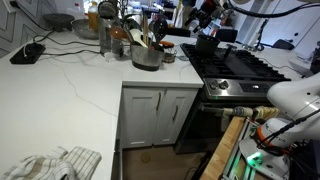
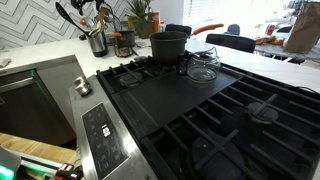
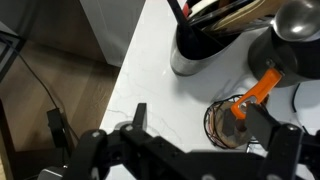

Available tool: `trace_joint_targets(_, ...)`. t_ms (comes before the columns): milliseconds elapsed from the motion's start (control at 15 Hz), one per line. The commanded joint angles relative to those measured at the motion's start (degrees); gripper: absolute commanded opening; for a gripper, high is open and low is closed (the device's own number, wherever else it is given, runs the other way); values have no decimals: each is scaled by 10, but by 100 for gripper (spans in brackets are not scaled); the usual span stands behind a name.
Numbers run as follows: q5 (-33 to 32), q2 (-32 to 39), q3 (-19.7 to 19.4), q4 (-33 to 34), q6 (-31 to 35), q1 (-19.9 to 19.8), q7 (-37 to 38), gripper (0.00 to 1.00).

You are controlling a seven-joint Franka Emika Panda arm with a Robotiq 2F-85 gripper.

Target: Pick up one silver utensil from the utensil holder and put it on the kitchen counter

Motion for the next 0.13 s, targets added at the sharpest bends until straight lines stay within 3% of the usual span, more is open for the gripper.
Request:
trace_joint_targets(0, 9, -8, -2, 2, -4, -3, -7, 100)
trace_joint_targets(67, 10, -8, -2, 2, -4, -3, -7, 100)
